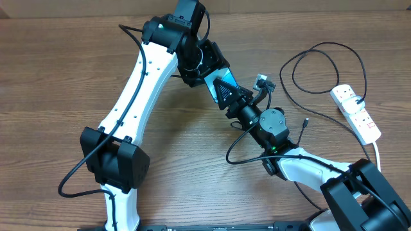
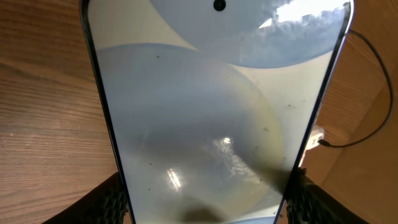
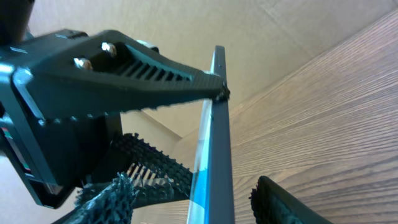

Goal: Plug charger to phone and switch on socket

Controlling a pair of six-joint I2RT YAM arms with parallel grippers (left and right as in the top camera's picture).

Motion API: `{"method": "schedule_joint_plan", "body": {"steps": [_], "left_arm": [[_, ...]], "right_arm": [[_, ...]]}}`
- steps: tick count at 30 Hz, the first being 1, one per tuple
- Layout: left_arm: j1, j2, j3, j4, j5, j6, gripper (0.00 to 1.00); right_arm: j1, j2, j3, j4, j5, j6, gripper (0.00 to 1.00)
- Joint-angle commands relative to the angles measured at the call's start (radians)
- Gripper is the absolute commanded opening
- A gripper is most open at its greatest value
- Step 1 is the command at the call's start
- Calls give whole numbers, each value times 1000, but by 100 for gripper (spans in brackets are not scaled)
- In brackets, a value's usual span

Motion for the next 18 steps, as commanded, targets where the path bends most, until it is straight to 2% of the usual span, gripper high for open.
{"method": "schedule_joint_plan", "body": {"steps": [1,7,10,18], "left_arm": [[-16,-14,28,15,54,-19,33],[-37,-14,28,14,55,-19,33],[-46,-14,28,14,55,-19,33],[-48,-14,28,5,47,-14,34]], "right_arm": [[4,3,23,3,31,-1,58],[4,3,23,7,30,0,44],[4,3,23,7,30,-1,41],[4,3,23,6,29,-1,25]]}}
